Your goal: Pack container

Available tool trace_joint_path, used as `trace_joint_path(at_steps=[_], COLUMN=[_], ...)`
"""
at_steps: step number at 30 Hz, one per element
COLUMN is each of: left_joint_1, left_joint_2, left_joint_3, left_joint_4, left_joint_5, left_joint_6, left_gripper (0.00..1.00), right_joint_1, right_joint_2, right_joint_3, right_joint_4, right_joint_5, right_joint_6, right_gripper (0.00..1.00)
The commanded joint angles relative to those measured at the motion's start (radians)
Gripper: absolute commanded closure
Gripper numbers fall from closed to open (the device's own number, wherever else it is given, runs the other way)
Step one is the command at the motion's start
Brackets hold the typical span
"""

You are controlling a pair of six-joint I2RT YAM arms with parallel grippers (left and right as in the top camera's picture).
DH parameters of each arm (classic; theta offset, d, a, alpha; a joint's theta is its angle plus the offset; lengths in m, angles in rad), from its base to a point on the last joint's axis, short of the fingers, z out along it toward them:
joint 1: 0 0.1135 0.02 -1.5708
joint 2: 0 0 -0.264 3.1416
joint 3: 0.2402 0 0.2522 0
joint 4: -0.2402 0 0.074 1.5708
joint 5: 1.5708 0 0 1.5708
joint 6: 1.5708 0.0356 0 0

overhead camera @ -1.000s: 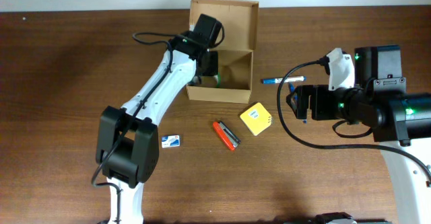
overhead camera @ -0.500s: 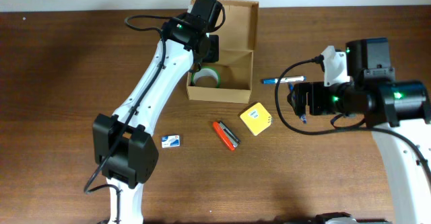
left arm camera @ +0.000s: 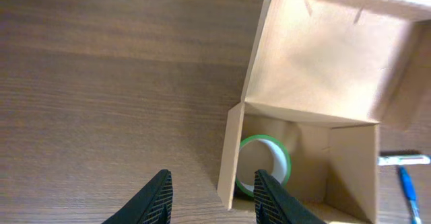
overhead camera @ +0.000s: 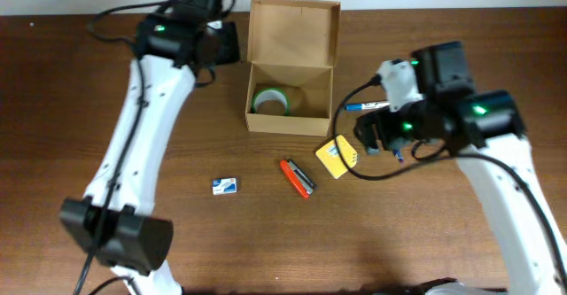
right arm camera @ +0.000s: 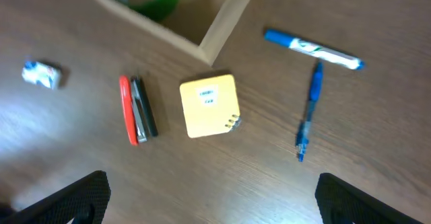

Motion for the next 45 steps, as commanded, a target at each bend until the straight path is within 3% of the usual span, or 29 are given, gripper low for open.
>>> trace_joint_path(at_steps=[1, 14, 30, 45], left_joint_1=[0.045, 0.159, 0.158, 0.158], left_joint_2=[-0.043, -0.055, -0.055, -0.055], left_joint_3=[0.02, 0.02, 0.02, 0.02], left_joint_4=[-0.005, -0.004, -0.001, 0.0], left_joint_5=[0.085, 0.153, 0.153, 0.153], left_joint_6=[0.057, 0.074, 0.074, 0.074], left_gripper=[0.62, 0.62, 0.61, 0.61], right_joint_1=[0.036, 0.061, 0.151, 0.164], right_joint_2=[0.067, 0.283, 0.288, 0.288], right_joint_3=[0.012, -0.028, -0.317, -0.448], right_joint_4=[0.003, 0.085, 0.394, 0.614], right_joint_5=[0.028, 0.044, 0.055, 0.132], right_joint_6=[-0.099, -0.166, -0.177, -0.177], right_gripper=[0.01, 0.01, 0.01, 0.01])
